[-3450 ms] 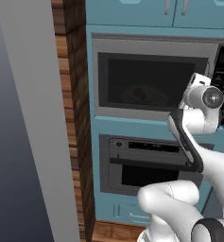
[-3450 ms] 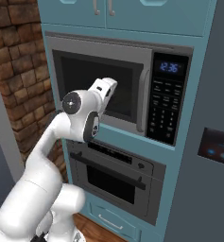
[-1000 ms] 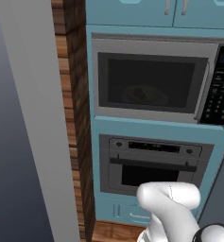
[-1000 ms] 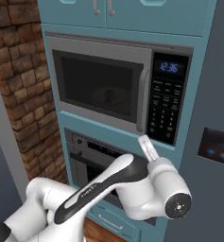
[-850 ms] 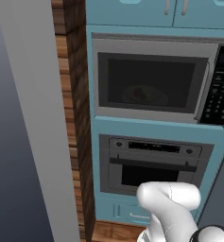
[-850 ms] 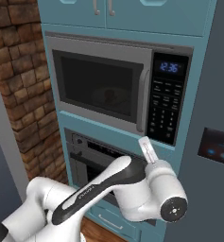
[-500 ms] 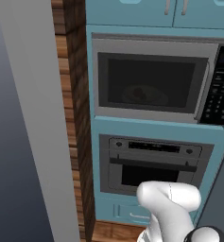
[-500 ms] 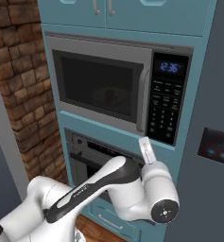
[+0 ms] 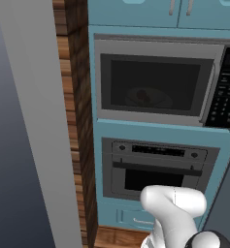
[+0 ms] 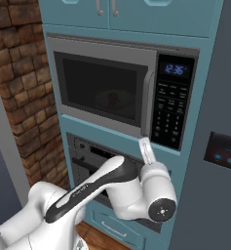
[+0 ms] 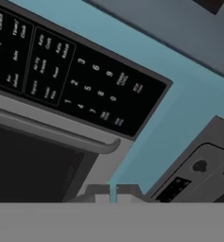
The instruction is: Place the bowl containing the chicken drumstick and tomato in the microwave. Close the microwave door and press the start button to microwave the meal.
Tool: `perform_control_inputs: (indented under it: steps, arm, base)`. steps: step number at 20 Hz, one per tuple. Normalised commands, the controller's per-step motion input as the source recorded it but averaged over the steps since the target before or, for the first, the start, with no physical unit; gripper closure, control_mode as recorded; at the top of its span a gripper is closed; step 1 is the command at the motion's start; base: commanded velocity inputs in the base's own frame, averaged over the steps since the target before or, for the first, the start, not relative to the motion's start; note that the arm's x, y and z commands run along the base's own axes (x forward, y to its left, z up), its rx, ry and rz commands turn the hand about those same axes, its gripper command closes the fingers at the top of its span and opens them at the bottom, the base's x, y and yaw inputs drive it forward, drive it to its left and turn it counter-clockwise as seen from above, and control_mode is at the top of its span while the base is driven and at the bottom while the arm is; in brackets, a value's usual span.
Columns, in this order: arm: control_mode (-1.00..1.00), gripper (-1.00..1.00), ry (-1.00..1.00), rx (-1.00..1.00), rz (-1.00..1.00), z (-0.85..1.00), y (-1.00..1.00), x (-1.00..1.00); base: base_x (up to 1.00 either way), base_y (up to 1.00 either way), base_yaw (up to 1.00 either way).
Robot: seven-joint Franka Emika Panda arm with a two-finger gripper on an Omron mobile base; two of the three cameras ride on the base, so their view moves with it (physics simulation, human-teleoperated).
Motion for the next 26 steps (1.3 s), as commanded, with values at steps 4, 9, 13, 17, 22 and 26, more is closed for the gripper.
perform_control_inputs:
  steps: [4, 9, 13, 17, 22, 26]
  arm:
    - [-1.00, 1.00, 0.00, 0.00, 0.00, 0.03, 0.30, 0.18]
    - [-1.00, 1.00, 0.00, 0.09, 0.00, 0.17, 0.01, 0.26]
    - [-1.00, 1.00, 0.00, 0.13, 0.00, 0.33, 0.00, 0.24]
    - [-1.00, 1.00, 0.03, 0.04, 0.00, 0.07, 0.00, 0.12]
    - [-1.00, 1.00, 0.00, 0.00, 0.00, 0.00, 0.00, 0.17]
    - [-1.00, 1.00, 0.01, 0.00, 0.00, -0.04, 0.00, 0.29]
  base:
    - [0.00, 0.00, 0.00]
    - [0.00, 0.00, 0.00]
    - [0.00, 0.00, 0.00]
    - [0.00, 0.00, 0.00]
    - [0.00, 0.00, 0.00]
    - [0.00, 0.00, 0.00]
